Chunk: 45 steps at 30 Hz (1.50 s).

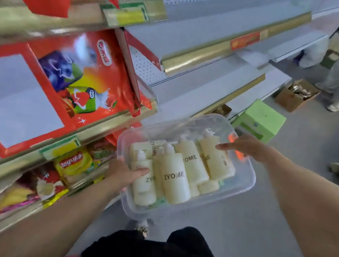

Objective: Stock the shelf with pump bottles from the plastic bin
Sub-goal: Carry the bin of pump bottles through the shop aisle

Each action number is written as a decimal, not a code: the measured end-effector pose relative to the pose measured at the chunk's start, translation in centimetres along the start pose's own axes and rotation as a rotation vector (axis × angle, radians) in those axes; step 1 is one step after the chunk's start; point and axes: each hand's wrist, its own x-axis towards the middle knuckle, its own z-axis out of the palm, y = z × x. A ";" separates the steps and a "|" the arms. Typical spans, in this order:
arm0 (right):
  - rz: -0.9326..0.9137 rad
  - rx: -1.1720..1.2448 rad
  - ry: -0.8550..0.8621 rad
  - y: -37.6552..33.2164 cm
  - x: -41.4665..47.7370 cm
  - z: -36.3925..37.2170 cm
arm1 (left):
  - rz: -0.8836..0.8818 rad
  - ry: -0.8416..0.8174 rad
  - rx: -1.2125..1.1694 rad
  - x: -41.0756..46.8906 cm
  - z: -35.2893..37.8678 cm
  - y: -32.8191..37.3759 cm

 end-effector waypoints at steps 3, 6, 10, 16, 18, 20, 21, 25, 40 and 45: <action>-0.089 -0.109 -0.070 -1.6 2.7 -2.0 | -0.088 0.086 -0.100 -0.4 1.6 0.9; -0.196 -0.124 -0.081 -3.4 6.0 -3.2 | -0.207 0.179 -0.336 -1.7 3.7 2.2; -0.294 -0.222 -0.113 -5.0 10.2 -3.2 | -0.327 0.335 -0.489 -1.8 6.5 3.1; -0.386 -0.271 -0.182 -5.2 15.4 -3.1 | -0.405 0.533 -0.409 -1.2 8.2 5.6; -0.385 -0.284 -0.207 -5.7 15.6 -3.4 | -0.428 0.539 -0.445 -1.2 8.2 6.1; -0.387 -0.256 -0.204 -6.1 15.8 -3.7 | -0.432 0.518 -0.498 -1.2 8.0 6.4; -0.393 -0.247 -0.200 -6.1 15.9 -3.8 | -0.432 0.492 -0.498 -1.3 8.0 6.5; -0.400 -0.279 -0.237 -5.7 16.7 -3.8 | -0.408 0.470 -0.491 -1.5 8.3 6.5; -0.939 -0.966 -0.086 -15.1 4.8 -1.0 | -0.408 0.679 -0.027 -9.6 5.0 7.1; -1.478 -1.031 -0.101 -22.6 -8.3 4.2 | -0.440 0.894 0.202 -18.9 -0.3 4.6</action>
